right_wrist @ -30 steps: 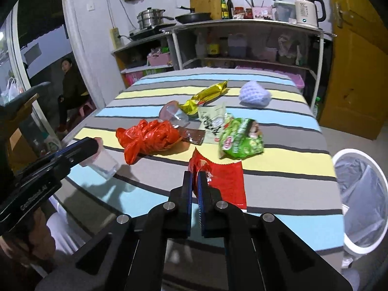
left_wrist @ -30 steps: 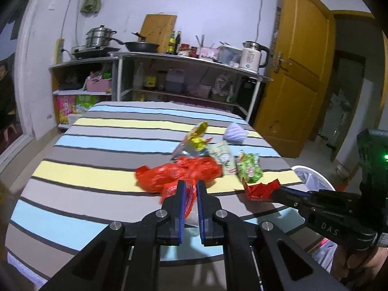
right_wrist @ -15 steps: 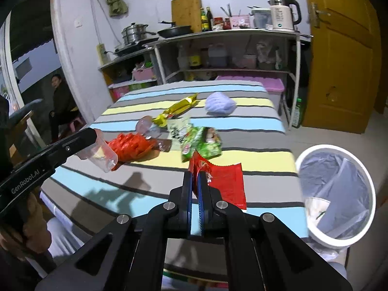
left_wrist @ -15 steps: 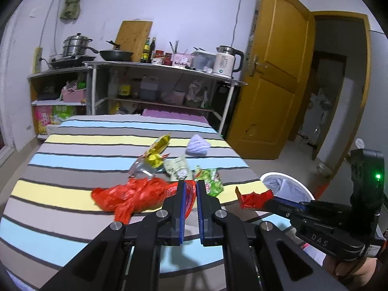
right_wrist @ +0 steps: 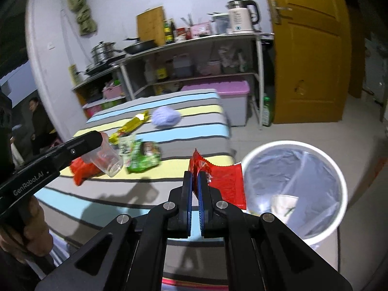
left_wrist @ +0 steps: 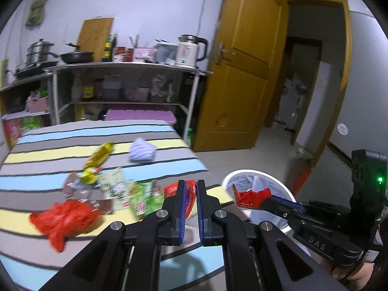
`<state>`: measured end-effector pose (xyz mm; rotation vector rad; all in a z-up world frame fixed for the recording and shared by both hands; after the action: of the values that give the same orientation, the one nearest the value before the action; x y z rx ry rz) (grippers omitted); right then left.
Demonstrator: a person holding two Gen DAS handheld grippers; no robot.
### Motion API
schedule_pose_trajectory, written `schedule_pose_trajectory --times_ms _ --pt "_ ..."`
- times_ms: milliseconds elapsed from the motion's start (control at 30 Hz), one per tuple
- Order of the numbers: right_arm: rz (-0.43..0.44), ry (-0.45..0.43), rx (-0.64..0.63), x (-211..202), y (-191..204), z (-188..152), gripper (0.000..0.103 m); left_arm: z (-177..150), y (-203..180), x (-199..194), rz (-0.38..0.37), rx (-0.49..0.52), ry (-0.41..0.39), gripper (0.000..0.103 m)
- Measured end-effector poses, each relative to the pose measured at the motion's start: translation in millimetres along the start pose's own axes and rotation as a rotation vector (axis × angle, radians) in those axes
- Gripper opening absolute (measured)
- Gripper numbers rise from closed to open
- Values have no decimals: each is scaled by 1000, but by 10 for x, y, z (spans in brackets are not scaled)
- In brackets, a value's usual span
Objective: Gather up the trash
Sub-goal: 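Carry the red packet over the bin and open the right gripper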
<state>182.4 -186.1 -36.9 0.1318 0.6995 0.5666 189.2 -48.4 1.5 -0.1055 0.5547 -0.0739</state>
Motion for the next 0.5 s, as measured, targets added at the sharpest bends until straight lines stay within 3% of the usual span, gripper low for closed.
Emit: schedule_pose_trajectory --times_ms 500 --pt "-112 -15 136 -218 -971 -106 5 26 -1078 660 -154 94 73 7"
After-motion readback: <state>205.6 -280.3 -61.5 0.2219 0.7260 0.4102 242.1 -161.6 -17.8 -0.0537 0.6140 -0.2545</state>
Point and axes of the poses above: each gripper's, at about its wrist camera, not at the fingertips, and x roughly the way its jaws point, y to its left, z to its top, the point moved 10 cm from there along x, roughly the way its jaws point, and after that the axes turned 9 degrees about z, right-handed, at the moved point
